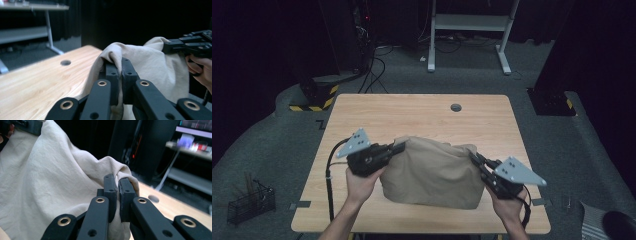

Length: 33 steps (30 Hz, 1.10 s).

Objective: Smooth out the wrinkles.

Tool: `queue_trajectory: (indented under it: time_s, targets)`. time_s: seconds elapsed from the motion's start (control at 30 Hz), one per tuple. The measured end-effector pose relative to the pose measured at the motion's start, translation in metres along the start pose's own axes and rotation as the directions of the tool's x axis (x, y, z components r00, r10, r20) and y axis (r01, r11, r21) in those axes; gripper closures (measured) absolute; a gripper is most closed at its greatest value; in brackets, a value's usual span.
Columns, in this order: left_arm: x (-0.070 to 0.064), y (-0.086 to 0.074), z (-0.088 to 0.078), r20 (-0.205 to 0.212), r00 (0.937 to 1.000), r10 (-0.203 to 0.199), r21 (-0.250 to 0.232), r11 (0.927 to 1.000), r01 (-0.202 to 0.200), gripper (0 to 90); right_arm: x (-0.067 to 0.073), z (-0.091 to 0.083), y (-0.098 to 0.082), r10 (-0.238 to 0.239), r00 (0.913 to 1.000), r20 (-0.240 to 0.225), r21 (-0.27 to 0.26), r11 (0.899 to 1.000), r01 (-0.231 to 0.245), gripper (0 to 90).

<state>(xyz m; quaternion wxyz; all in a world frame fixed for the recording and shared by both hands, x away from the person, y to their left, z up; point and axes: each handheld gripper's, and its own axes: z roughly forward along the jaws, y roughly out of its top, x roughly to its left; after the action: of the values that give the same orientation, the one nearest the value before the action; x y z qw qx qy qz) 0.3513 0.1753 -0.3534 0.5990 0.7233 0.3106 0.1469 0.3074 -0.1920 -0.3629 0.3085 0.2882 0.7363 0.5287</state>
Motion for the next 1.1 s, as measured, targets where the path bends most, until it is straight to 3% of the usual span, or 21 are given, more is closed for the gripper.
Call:
queue_trajectory:
  time_s: [0.1,0.2,0.37,0.6,1.1]
  targets:
    - [0.030,-0.010,0.029,-0.027,0.9976,-0.064,0.053,0.9965,0.065,86.7,-0.020,0.033,-0.009,0.055,0.9985,-0.004,0.066,0.996,-0.055,87.2]
    - [0.056,-0.022,0.053,-0.054,0.9912,-0.120,0.102,0.9869,0.125,86.8,-0.037,0.064,-0.023,0.105,0.9945,-0.002,0.129,0.986,-0.104,87.3]
    - [0.080,-0.038,0.077,-0.093,0.9832,-0.157,0.154,0.9733,0.170,86.8,-0.053,0.099,-0.045,0.165,0.9862,0.010,0.198,0.966,-0.164,87.3]
    - [0.090,-0.043,0.083,-0.106,0.9803,-0.167,0.174,0.9675,0.184,86.8,-0.060,0.114,-0.054,0.191,0.9815,0.017,0.220,0.957,-0.190,87.3]
    - [0.098,-0.045,0.091,-0.119,0.9791,-0.165,0.203,0.9613,0.186,86.8,-0.066,0.124,-0.061,0.201,0.9791,0.030,0.230,0.952,-0.203,87.3]
